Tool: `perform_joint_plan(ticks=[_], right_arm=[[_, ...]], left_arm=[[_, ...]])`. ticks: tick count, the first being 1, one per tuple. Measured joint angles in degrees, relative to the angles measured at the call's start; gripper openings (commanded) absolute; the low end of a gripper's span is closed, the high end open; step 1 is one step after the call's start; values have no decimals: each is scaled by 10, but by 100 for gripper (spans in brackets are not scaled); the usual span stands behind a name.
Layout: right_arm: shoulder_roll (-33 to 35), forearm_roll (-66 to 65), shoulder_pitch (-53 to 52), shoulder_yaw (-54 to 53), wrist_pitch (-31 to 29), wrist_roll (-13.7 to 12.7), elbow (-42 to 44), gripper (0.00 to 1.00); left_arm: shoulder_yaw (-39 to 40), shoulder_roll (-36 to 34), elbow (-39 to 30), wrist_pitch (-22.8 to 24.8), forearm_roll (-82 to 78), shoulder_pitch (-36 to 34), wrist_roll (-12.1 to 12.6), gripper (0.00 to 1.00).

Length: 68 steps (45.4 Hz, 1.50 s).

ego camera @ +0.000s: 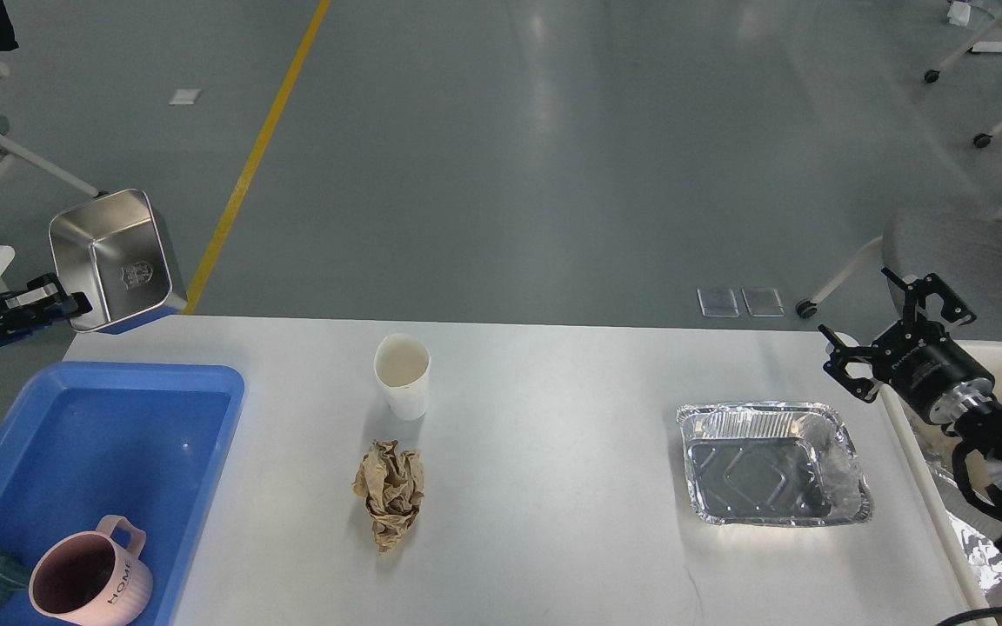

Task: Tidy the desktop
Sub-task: 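Lift the steel tray with the left gripper and place it in the blue bin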

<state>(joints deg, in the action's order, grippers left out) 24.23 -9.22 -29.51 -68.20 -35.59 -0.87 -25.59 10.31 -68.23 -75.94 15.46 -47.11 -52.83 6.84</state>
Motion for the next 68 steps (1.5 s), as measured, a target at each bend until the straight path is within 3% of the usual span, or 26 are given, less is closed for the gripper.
perform_joint_plan(ticks=[17, 35, 56, 68], right_arm=[[2, 0, 3, 0, -1, 0, 2, 100], [3, 0, 3, 0, -1, 0, 3, 100], [10, 0, 3, 0, -1, 0, 3, 100], [14, 0, 6, 0, -1, 0, 2, 100]], left_arm=[[-1, 55, 57, -2, 1, 81, 26, 0], [3, 65, 111, -4, 1, 153, 16, 1], [3, 166, 240, -3, 1, 158, 15, 4], [0, 200, 279, -1, 0, 158, 16, 15]])
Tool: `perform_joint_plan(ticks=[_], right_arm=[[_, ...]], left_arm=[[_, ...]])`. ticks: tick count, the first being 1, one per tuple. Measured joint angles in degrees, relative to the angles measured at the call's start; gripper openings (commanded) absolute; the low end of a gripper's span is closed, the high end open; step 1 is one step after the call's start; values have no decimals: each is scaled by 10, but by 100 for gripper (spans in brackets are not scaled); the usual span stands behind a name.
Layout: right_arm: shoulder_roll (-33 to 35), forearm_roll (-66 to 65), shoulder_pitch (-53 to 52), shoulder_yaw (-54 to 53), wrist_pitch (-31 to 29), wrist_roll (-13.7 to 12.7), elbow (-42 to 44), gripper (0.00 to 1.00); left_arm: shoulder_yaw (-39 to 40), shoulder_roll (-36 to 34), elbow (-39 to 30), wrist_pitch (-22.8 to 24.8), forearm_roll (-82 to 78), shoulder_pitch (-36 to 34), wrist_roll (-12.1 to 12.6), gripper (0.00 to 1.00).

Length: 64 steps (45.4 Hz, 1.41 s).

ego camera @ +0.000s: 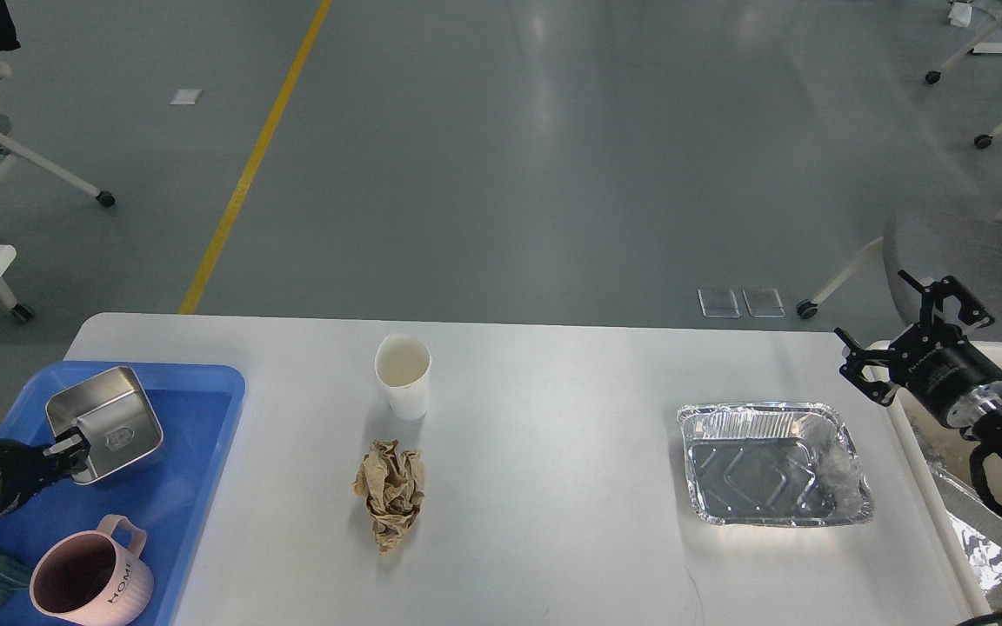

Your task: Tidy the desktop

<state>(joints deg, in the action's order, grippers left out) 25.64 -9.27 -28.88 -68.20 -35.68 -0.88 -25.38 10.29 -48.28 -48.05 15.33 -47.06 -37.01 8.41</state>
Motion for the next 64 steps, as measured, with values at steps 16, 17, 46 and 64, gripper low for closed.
perform_joint_plan(ticks=[16, 17, 46, 64], right_arm=[[1, 0, 1, 0, 0, 0, -2, 100], [1, 0, 1, 0, 0, 0, -2, 100], [0, 0, 2, 0, 0, 0, -1, 100], [1, -9, 10, 0, 0, -1, -2, 100]], left_arm=[[6, 2, 2, -2, -1, -2, -2, 42], [6, 2, 2, -2, -1, -2, -2, 43], [129, -102, -274, 18, 0, -92, -93, 96], [139, -56, -211, 34, 50, -359, -88, 96]])
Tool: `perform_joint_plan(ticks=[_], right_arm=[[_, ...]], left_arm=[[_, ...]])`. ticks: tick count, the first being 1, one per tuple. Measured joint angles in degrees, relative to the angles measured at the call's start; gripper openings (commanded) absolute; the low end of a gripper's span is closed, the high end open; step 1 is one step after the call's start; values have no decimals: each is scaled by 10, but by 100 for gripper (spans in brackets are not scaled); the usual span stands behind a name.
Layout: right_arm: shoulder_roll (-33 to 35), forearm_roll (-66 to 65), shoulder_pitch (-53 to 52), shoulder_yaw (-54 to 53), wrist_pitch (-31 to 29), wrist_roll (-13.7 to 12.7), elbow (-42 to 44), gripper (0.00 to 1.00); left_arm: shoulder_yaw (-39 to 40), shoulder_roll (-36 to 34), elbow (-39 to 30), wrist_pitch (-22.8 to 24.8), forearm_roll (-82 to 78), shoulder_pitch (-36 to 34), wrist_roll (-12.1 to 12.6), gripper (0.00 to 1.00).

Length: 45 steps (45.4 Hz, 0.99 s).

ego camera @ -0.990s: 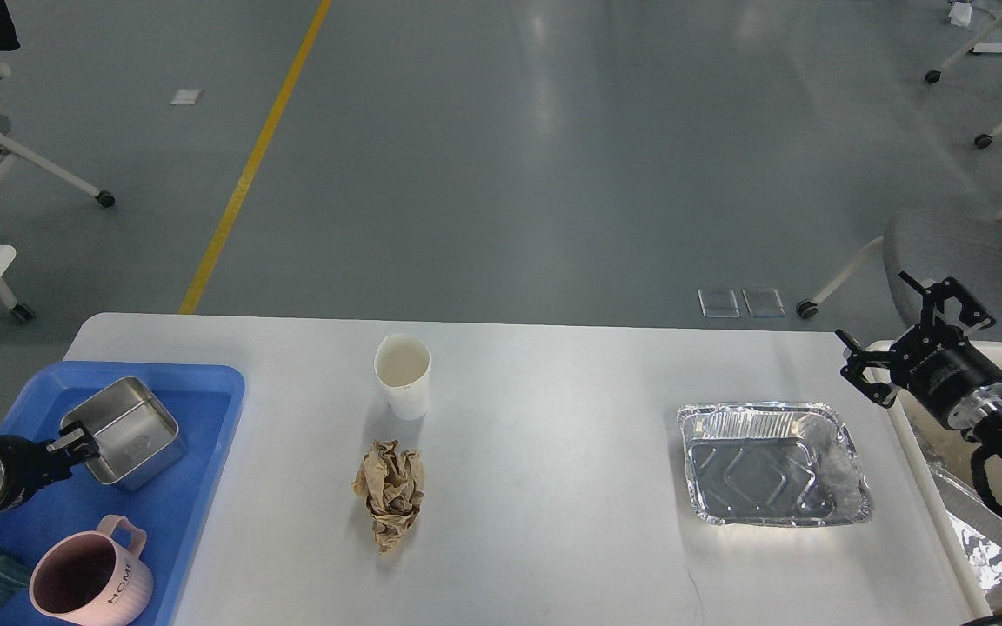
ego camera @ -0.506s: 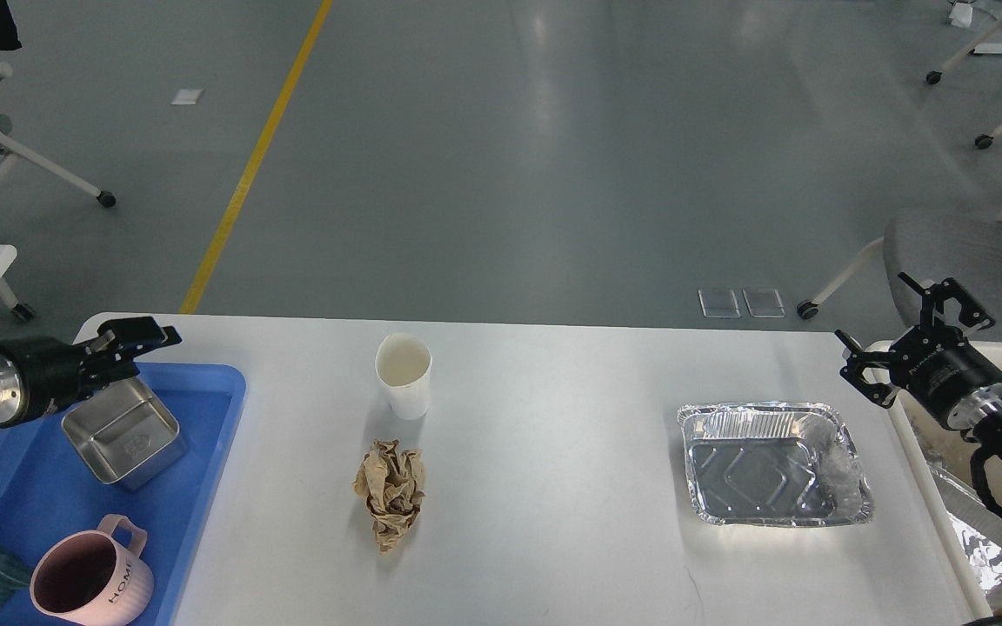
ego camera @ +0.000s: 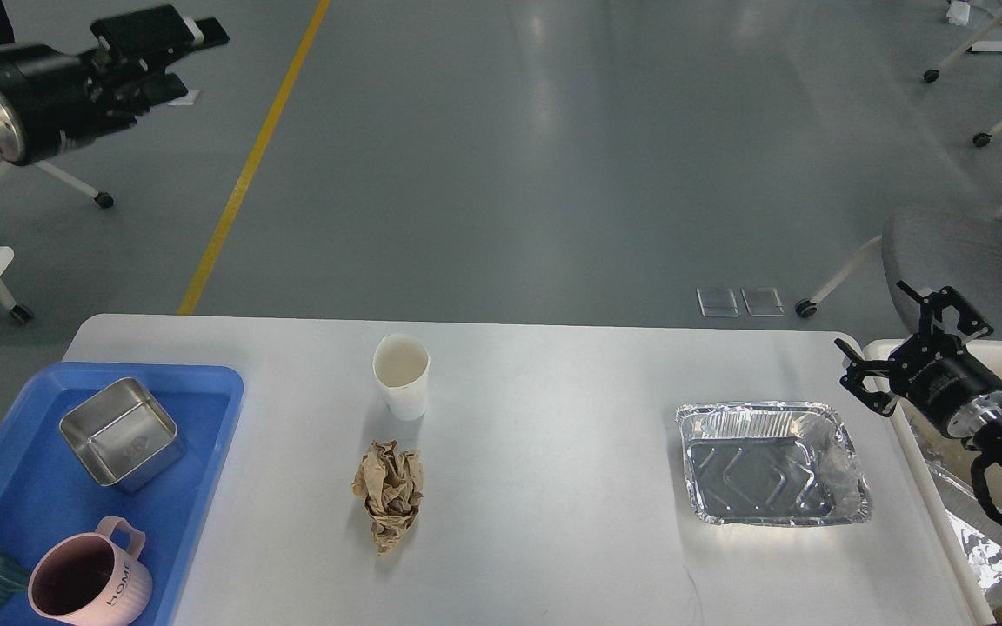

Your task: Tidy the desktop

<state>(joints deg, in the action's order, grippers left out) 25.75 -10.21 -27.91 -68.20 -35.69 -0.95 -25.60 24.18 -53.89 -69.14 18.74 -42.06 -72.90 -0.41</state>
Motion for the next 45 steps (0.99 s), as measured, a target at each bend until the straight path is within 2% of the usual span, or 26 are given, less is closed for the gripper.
perform_joint_plan(ticks=[7, 14, 16, 23, 30, 36, 45], right_arm=[[1, -2, 0, 0, 0, -1, 0, 100], [6, -3, -3, 0, 1, -1, 0, 100], [6, -3, -5, -1, 2, -1, 0, 100], [6, 7, -8, -7, 3, -1, 1, 100], [6, 10, -8, -12, -3, -1, 0, 100], [6, 10, -9, -13, -1, -1, 3, 100], [3, 12, -14, -25, 3, -1, 5, 100]], left_arm=[[10, 91, 119, -11, 10, -45, 1, 96], [75, 220, 266, -91, 111, -41, -5, 96], [91, 243, 287, -104, 146, -28, -8, 96], [182, 297, 307, -113, 266, 51, -27, 97], [269, 327, 311, -96, 286, 118, -26, 97], [297, 331, 312, -74, 294, 147, -24, 97], [315, 331, 312, -67, 298, 155, -24, 97]])
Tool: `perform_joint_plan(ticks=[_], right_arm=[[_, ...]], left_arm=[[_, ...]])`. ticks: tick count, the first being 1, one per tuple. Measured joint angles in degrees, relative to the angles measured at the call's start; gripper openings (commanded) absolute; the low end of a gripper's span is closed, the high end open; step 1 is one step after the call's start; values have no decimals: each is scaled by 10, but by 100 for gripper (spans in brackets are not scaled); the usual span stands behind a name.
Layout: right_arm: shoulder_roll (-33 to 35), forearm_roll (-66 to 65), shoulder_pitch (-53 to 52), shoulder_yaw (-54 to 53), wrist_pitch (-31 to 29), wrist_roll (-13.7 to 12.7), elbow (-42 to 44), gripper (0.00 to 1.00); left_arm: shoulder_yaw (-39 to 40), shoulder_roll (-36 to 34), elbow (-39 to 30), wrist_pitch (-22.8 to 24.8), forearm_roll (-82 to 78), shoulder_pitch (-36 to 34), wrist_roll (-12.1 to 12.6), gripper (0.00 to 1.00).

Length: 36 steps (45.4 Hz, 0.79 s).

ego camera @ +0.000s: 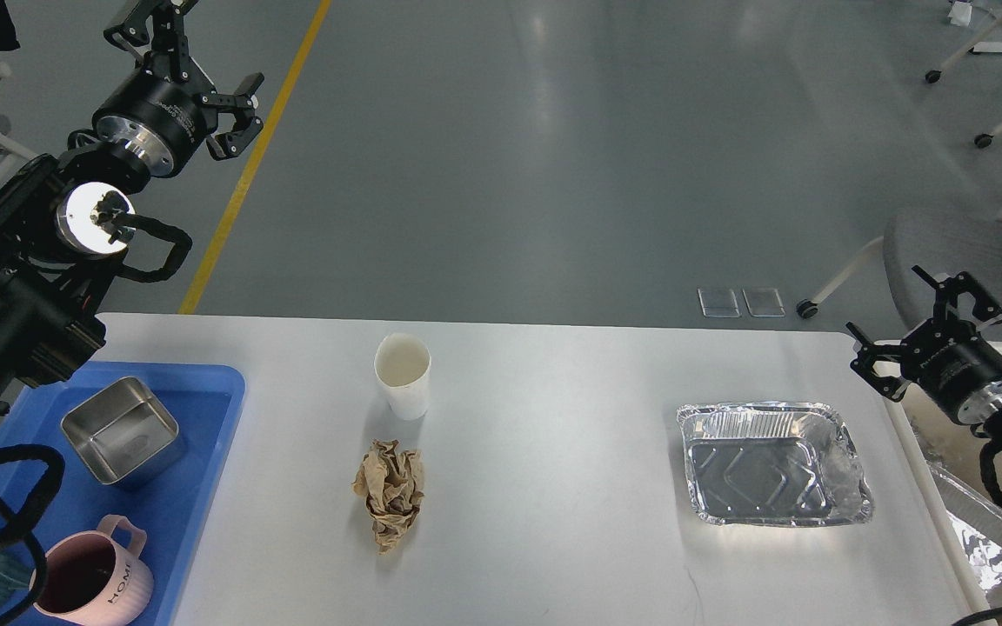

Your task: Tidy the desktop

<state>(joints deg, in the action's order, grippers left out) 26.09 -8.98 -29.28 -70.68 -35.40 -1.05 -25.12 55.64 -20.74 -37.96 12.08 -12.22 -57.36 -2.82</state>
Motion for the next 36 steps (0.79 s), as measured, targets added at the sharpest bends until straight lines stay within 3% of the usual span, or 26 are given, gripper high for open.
perform_joint_plan(ticks=[28, 36], right_arm=[[3, 8, 8, -94, -51, 0, -8, 100], [62, -5, 32, -71, -82, 0, -61, 100]], left_arm=[[14, 14, 2, 9, 0, 21, -8, 97], [32, 11, 1, 28, 0, 45, -9, 97]])
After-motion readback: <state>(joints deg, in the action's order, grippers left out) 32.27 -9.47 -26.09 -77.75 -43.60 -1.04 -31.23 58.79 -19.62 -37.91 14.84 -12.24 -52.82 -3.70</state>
